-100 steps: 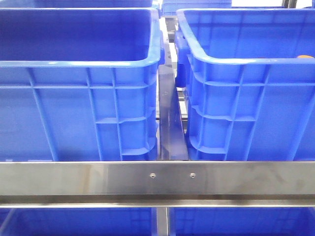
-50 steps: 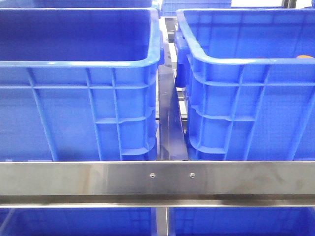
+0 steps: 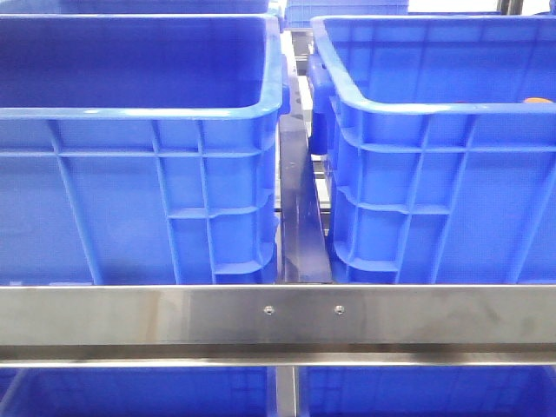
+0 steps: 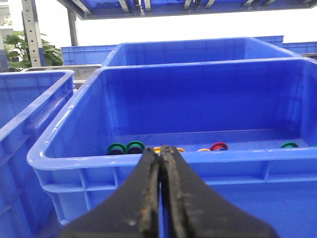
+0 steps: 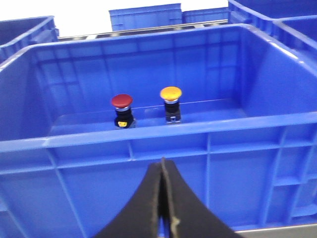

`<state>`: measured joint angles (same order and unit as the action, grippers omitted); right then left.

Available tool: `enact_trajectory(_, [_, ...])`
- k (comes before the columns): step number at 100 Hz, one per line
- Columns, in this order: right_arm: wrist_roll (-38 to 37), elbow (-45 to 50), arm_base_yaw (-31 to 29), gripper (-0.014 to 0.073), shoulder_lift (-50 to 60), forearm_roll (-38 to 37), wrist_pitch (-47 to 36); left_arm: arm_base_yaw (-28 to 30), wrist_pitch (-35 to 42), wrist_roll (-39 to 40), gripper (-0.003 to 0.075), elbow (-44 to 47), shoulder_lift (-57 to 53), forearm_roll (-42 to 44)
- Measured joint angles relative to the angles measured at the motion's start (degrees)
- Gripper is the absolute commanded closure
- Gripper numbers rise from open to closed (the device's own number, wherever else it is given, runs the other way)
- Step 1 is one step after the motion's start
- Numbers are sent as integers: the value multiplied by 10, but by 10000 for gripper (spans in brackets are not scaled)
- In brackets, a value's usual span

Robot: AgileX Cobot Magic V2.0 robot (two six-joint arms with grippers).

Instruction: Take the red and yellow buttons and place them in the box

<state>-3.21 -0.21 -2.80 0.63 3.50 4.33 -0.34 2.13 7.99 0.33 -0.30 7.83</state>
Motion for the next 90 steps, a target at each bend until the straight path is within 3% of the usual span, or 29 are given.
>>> enact_trajectory(90, [-1, 18, 17, 709, 0, -1, -38, 0, 0, 0, 739, 0, 0, 0])
